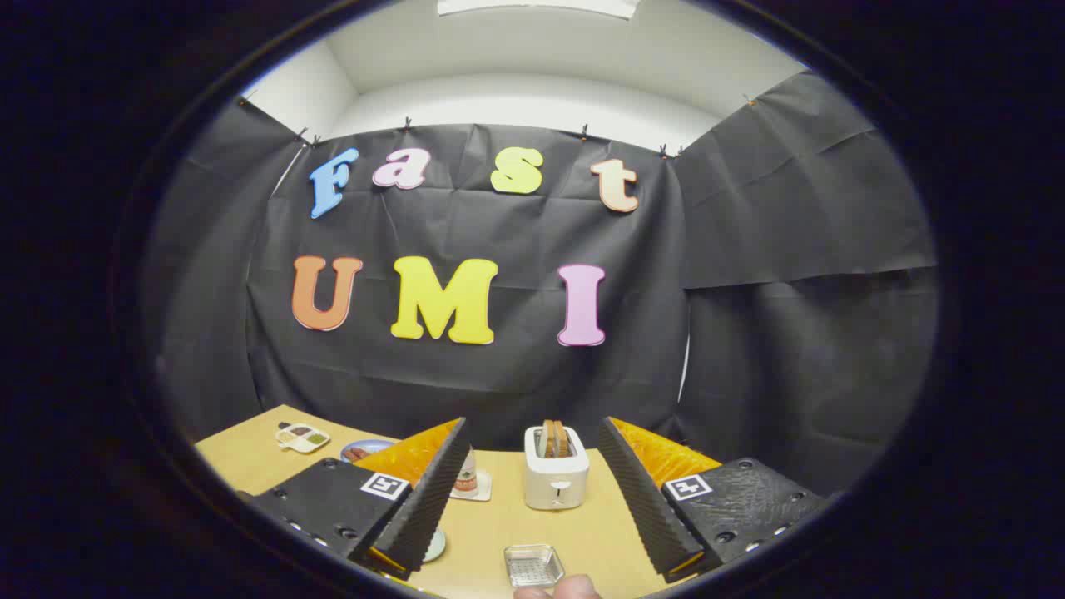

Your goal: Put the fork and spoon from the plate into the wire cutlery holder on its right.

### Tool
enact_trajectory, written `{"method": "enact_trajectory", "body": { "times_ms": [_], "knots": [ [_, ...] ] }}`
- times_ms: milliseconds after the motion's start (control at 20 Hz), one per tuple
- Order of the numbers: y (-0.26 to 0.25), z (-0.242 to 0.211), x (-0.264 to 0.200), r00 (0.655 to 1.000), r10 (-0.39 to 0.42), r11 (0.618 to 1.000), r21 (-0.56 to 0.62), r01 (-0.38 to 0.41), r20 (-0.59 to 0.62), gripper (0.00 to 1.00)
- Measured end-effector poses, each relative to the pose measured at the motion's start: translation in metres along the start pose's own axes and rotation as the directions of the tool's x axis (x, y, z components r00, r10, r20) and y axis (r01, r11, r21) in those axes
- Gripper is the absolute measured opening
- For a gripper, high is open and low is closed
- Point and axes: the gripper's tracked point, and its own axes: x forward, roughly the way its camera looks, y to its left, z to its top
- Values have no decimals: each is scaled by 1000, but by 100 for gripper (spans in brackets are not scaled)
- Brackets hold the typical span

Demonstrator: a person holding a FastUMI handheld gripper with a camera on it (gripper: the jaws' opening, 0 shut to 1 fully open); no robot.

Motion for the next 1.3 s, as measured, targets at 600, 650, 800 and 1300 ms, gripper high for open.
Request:
{"method": "enact_trajectory", "body": {
  "times_ms": [600, 650, 800, 1300],
  "knots": [
    [28, 10, 3, 997, 74, 997, 11, -74, 12, 96],
    [32, 10, 5, 996, 84, 996, 13, -84, 11, 96],
    [37, 14, 7, 995, 98, 995, 23, -98, 13, 96],
    [40, 4, 11, 995, 102, 995, 21, -101, -25, 96]
  ]
}}
